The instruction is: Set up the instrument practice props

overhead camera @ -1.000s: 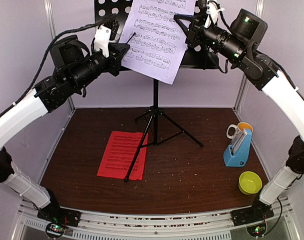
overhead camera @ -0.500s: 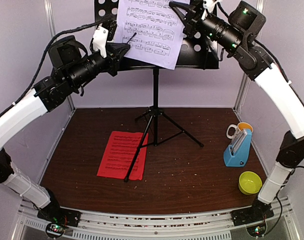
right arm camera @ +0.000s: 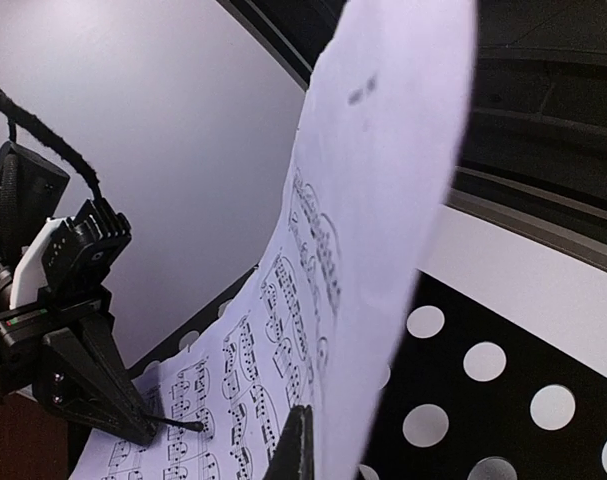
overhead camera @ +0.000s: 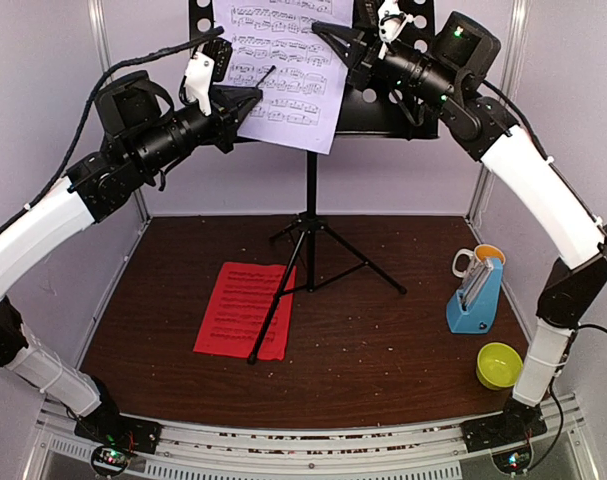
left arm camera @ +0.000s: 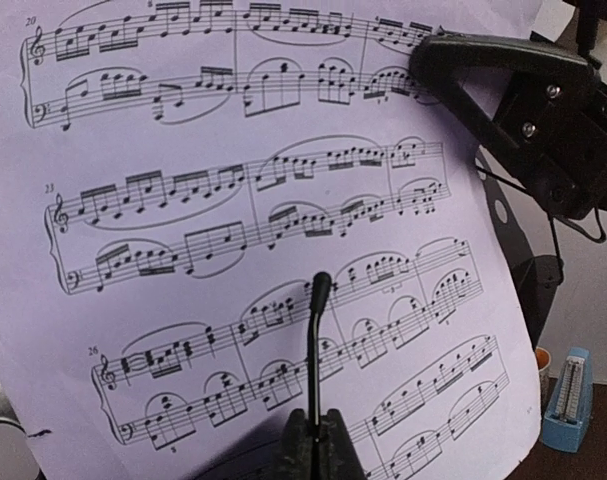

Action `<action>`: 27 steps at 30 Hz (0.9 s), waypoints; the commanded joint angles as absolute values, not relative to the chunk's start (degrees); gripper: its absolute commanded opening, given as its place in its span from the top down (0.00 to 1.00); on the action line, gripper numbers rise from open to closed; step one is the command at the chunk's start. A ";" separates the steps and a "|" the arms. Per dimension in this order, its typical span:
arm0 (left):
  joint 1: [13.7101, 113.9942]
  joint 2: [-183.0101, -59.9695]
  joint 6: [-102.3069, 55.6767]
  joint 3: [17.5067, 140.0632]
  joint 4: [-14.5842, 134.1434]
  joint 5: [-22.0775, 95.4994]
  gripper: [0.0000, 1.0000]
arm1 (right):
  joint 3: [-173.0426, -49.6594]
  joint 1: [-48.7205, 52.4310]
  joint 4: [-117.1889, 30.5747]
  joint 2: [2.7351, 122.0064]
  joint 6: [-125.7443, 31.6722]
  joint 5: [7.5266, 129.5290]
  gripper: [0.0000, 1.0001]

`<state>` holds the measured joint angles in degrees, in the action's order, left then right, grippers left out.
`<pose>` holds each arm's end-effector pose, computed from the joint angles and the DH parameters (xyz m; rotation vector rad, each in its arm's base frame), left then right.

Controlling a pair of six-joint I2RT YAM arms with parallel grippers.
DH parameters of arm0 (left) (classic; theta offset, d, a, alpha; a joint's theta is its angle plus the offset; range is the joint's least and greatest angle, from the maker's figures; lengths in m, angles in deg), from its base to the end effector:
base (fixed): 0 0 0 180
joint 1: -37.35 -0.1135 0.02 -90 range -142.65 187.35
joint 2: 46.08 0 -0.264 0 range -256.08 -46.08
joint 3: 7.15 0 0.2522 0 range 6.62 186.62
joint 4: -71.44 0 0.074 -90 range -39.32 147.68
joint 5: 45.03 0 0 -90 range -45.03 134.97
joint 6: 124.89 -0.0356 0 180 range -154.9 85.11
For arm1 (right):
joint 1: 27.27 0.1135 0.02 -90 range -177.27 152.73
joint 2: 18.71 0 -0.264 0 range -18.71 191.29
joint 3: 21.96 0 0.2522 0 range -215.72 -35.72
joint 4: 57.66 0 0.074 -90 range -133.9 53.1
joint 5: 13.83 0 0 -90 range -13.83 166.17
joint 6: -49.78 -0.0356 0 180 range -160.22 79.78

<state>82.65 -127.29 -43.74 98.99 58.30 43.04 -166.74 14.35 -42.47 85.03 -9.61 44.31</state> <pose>0.2212 -0.2252 0.5031 0.6568 1.2217 -0.5558 0.2617 0.2576 0.5810 -1.0497 0.5914 0.4794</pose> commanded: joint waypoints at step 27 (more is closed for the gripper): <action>82.79 -128.47 -42.15 102.28 58.99 36.48 1.00 | -168.02 13.35 -61.73 91.09 5.14 38.83 0.95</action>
